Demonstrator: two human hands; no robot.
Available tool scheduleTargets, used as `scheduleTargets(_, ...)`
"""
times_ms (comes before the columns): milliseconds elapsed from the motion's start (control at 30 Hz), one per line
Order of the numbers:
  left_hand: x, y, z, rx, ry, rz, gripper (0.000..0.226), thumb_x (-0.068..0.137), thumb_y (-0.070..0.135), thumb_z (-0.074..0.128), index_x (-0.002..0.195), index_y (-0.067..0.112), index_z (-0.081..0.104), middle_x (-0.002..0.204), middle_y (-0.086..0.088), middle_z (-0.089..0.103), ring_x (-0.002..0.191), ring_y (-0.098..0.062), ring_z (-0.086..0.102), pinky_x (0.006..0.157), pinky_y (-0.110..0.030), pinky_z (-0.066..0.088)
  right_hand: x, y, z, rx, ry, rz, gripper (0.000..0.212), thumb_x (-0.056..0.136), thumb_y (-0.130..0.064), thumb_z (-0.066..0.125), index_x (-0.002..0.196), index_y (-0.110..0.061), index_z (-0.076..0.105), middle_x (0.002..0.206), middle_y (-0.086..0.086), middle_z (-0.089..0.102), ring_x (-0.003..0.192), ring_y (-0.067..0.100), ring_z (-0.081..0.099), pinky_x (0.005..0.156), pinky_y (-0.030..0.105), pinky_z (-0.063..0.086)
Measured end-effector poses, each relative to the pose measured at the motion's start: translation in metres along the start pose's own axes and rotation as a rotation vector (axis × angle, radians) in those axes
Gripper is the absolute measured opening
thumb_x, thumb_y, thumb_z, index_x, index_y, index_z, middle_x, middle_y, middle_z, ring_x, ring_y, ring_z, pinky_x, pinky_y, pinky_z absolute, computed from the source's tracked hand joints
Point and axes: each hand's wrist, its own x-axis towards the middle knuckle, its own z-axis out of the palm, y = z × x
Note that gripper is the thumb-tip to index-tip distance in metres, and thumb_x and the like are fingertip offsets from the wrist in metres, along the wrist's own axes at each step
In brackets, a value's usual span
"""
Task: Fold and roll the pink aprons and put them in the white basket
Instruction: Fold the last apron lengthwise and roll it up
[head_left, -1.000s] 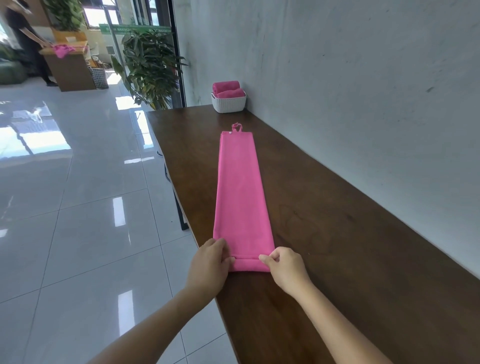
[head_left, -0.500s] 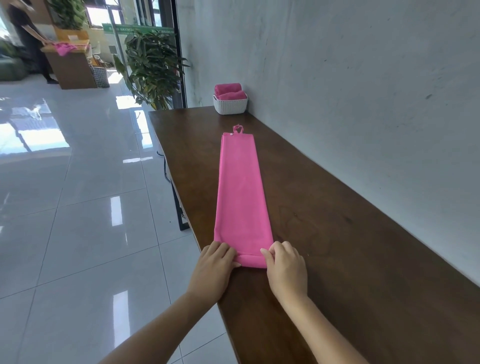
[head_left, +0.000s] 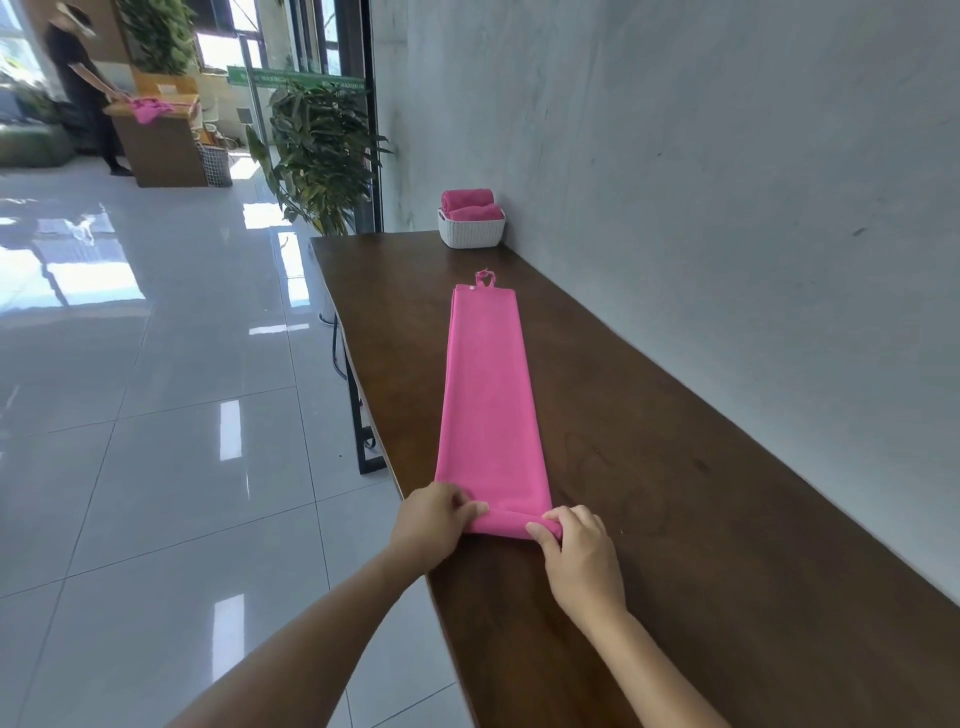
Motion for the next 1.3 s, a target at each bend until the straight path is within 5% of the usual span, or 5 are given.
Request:
scheduleTargets(133,-0.001,-0.003,0.003,-0.232,0.136,-0.076,0.031,0.084,0.043,0.079,0.08,0.016,0.065,0.078,0.006,0.069,0.074,-0.011,0.064,0.064,-0.025,0.05,0.011,-0.004,-0.005,0.025,-0.057,0.08,0.026,0.096,-0.056,0.052,0.103,-0.031,0.048,0.099,-0.014,0.055,0.089,0.006,0.057,0.071,0.019,0.051)
scheduleTargets(567,-0.009,-0.016,0.007,-0.324,0.249,-0.171,0.021,0.081,0.043,0.083,0.087,0.027,0.071,0.089,0.011,0.069,0.082,-0.008,0.064,0.065,-0.021,0.05,0.037,-0.016,-0.005,-0.052,-0.145,0.24,0.033,0.098,-0.059,0.047,0.1,-0.026,0.044,0.086,-0.009,0.059,0.071,0.006,0.057,0.058,0.025,0.047)
scheduleTargets(833,-0.001,-0.016,0.009,-0.265,0.363,-0.186,0.035,0.077,0.042,0.086,0.076,0.019,0.06,0.076,0.005,0.066,0.071,-0.014,0.064,0.068,-0.035,0.059,0.011,-0.019,0.01,-0.119,0.118,0.127,0.062,0.084,-0.069,0.0,0.1,-0.031,0.045,0.095,-0.013,0.06,0.079,0.004,0.05,0.07,0.027,0.04)
scheduleTargets(1100,-0.005,-0.027,0.009,0.019,0.401,0.191,0.015,0.097,0.034,0.066,0.085,0.026,0.061,0.093,0.015,0.056,0.089,-0.008,0.051,0.079,-0.025,0.051,0.007,-0.001,0.015,-0.191,0.109,-0.067,0.03,0.103,-0.044,0.041,0.122,-0.026,0.057,0.123,-0.009,0.055,0.1,0.008,0.057,0.08,0.023,0.05)
scheduleTargets(1300,0.002,-0.063,0.005,0.288,0.386,0.611,0.038,0.099,0.05,0.05,0.108,0.02,0.071,0.108,0.008,0.066,0.103,-0.012,0.057,0.084,-0.026,0.054,0.009,0.017,0.016,-0.304,0.185,-0.32,0.029,0.1,-0.037,0.054,0.117,-0.019,0.069,0.11,-0.002,0.067,0.093,0.015,0.065,0.072,0.027,0.053)
